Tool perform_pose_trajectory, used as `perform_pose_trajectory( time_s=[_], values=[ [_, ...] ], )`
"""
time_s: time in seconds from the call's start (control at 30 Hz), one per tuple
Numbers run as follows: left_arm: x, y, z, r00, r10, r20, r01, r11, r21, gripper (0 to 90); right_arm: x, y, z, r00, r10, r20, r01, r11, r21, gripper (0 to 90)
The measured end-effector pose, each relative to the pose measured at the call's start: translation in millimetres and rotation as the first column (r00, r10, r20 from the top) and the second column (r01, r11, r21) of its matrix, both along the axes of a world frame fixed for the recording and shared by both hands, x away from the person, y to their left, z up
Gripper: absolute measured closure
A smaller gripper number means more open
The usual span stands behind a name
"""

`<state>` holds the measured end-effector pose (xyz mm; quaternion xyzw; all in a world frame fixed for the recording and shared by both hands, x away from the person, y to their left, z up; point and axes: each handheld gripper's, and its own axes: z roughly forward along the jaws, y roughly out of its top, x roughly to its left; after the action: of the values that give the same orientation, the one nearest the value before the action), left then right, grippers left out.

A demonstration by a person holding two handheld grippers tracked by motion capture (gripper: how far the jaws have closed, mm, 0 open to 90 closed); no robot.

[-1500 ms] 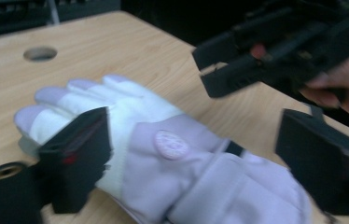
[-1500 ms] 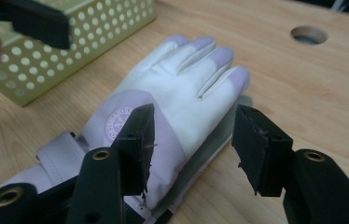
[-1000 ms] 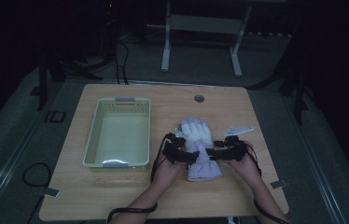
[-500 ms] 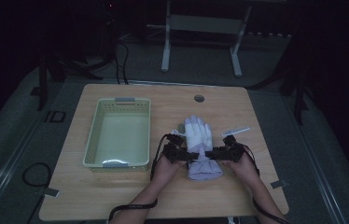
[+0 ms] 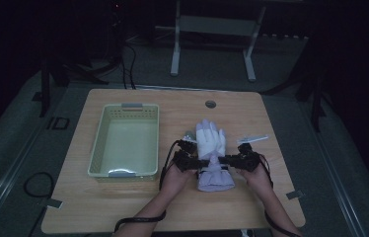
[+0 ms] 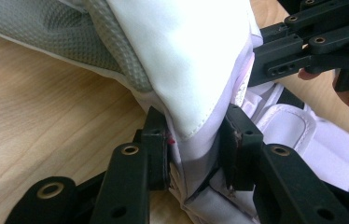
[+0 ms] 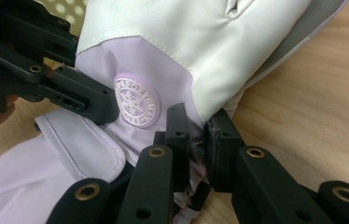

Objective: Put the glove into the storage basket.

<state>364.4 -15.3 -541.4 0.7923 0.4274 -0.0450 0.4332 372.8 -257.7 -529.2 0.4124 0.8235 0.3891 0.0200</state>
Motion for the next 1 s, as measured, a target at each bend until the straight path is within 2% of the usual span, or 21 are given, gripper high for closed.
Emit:
perform_pose_trajectory(
  time_s=[0.13, 0.2, 0.3, 0.53, 0.73, 0.8, 0.83, 1.0],
  values=[
    [-4.1, 2.2, 18.5, 0.9991, -0.005, 0.042, 0.004, 0.9997, 0.024, 67.3, -5.1, 3.6, 15.0, 0.9995, -0.018, 0.027, 0.017, 1.0, 0.004, 81.5],
    [-5.2, 4.3, 26.5, 0.9986, -0.01, 0.052, 0.009, 0.9996, 0.027, 67.8, -8.9, 7.1, 23.8, 0.9984, -0.022, 0.052, 0.022, 1.0, -0.002, 81.5],
    [-7.6, 9.3, 40.0, 0.997, -0.021, 0.074, 0.019, 0.9995, 0.024, 68.1, -13.4, 9.4, 35.4, 0.9962, -0.022, 0.085, 0.02, 1.0, 0.015, 81.6],
    [-10.0, 18.5, 59.0, 0.9957, -0.027, 0.088, 0.025, 0.9992, 0.031, 68.2, -17.4, 16.5, 53.5, 0.992, -0.005, 0.126, 0.001, 1.0, 0.03, 81.5],
    [-9.3, 28.3, 75.4, 0.995, -0.035, 0.093, 0.032, 0.9989, 0.034, 68.6, -18.4, 24.1, 67.1, 0.99, -0.004, 0.141, -0.002, 0.999, 0.043, 81.6],
    [-9.3, 28.3, 75.4, 0.995, -0.035, 0.093, 0.032, 0.9989, 0.034, 68.6, -18.4, 25.7, 69.7, 0.9891, -0.002, 0.147, -0.005, 0.999, 0.043, 81.6],
    [-8.2, 34.6, 85.0, 0.9951, -0.037, 0.092, 0.034, 0.999, 0.029, 68.6, -18.4, 28.7, 75.5, 0.9884, -0.003, 0.152, -0.004, 0.999, 0.052, 81.6],
    [-8.0, 45.6, 102.9, 0.9929, -0.037, 0.113, 0.032, 0.9983, 0.05, 68.7, -17.3, 39.0, 90.0, 0.9844, 0.007, 0.176, -0.018, 0.998, 0.061, 81.5]
  ],
)
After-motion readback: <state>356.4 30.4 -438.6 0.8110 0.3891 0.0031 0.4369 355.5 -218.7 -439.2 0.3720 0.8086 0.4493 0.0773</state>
